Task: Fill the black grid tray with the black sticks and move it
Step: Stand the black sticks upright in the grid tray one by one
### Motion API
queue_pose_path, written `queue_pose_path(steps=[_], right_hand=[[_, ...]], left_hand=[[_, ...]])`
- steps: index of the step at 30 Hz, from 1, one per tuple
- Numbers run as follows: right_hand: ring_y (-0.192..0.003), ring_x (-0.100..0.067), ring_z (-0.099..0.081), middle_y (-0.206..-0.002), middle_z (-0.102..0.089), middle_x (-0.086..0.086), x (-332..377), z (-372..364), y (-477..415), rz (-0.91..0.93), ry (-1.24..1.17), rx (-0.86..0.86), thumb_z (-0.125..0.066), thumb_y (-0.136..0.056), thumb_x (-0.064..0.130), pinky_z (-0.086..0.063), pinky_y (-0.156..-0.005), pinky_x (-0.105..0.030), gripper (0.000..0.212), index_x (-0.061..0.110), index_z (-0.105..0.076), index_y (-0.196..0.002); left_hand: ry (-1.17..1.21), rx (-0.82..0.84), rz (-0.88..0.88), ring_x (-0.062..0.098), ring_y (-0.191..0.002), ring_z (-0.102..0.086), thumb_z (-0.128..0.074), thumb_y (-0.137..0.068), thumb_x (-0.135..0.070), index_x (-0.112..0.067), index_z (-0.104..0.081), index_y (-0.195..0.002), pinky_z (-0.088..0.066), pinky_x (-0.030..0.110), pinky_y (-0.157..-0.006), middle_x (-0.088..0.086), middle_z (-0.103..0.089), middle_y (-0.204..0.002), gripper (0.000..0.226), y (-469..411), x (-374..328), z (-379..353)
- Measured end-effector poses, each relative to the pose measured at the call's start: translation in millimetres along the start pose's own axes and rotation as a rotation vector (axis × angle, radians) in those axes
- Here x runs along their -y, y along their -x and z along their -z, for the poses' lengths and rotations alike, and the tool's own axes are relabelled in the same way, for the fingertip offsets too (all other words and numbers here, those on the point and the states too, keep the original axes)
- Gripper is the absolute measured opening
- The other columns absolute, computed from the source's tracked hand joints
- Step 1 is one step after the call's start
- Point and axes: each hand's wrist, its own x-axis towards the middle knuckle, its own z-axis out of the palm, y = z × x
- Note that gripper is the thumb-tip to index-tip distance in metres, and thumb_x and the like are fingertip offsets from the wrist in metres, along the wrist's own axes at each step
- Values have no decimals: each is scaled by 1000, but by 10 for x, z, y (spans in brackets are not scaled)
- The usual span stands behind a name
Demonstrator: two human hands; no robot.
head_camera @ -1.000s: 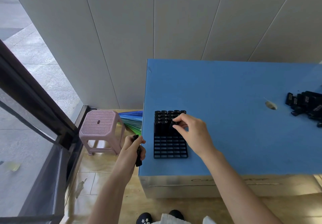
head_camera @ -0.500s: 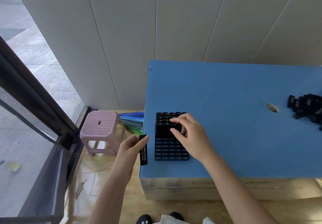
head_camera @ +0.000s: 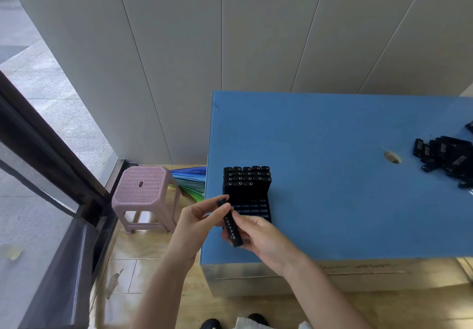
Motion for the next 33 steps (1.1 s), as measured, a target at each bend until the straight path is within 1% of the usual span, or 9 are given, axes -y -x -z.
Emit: queue_pose_path(steps=[4,6,9,13,16,19,23,29,33], right_hand=[[-68,9,-58,-81,-66,15,20,124,31,73,88,-105,-52,-93,21,-42,-63,-6,21,13,-63,-109],[-67,7,-57,-88,-66,4,18,211,27,144,135,-208,-57,-90,17,-42,-60,-7,16,12,-61,-105],[-75,-5,-60,-92,-66,-5,28,372,15,261,189,-370,-63,-85,9,-47,-64,-12,16,11,-58,-100],[-74,-12,-64,-84,-66,4,68,573,-51,405,384,-515,-66,-82,8,-53,-68,-21,21,24,-56,-90],[-72,-9,-65,-82,-66,4,102,645,-146,494,585,-581,-64,-85,14,-52,-71,-19,12,20,-57,-92],[-74,-6,-63,-87,-59,9,120,667,-232,604,753,-606,-63,-86,13,-50,-69,-12,9,12,-61,-95],[-69,-2,-60,-84,-57,15,89,641,-279,654,908,-615,-65,-84,15,-47,-69,-8,13,13,-61,-97],[-77,-4,-60,-86,-63,11,84,636,-306,703,983,-578,-67,-83,18,-47,-72,-9,17,12,-58,-97],[-80,-3,-60,-85,-59,15,106,672,-287,691,979,-528,-68,-83,18,-44,-69,-3,17,11,-59,-95]], left_hand=[[-244,-27,-15,2,-86,-66,-59,-88,-13,-23,-71,-94,-48,13,-74,-8,-73,-91,17,-32,60,38],[-457,-93,-41,5,-83,-65,-61,-88,-16,-27,-70,-89,-48,17,-74,-13,-71,-88,14,-69,139,98],[-709,-165,-80,5,-79,-62,-61,-88,-20,-19,-71,-95,-51,26,-73,-16,-66,-84,12,-98,222,194],[-869,-194,-106,4,-78,-59,-58,-89,-26,-20,-69,-100,-52,32,-77,-17,-63,-85,17,-84,225,215],[-961,-185,-118,7,-81,-58,-55,-90,-30,-22,-66,-104,-50,29,-75,-17,-61,-86,19,-80,221,187],[-1048,-161,-134,7,-84,-58,-52,-91,-32,-22,-64,-109,-49,27,-74,-16,-62,-91,23,-75,230,177],[-1119,-138,-140,8,-86,-59,-50,-93,-34,-23,-62,-113,-50,26,-74,-13,-64,-99,26,-72,248,182],[-1150,-130,-133,8,-86,-59,-49,-93,-35,-23,-62,-113,-50,27,-74,-13,-64,-101,27,-75,264,193],[-1155,-127,-123,7,-86,-58,-50,-93,-36,-24,-62,-113,-50,27,-74,-15,-63,-99,26,-69,271,215]])
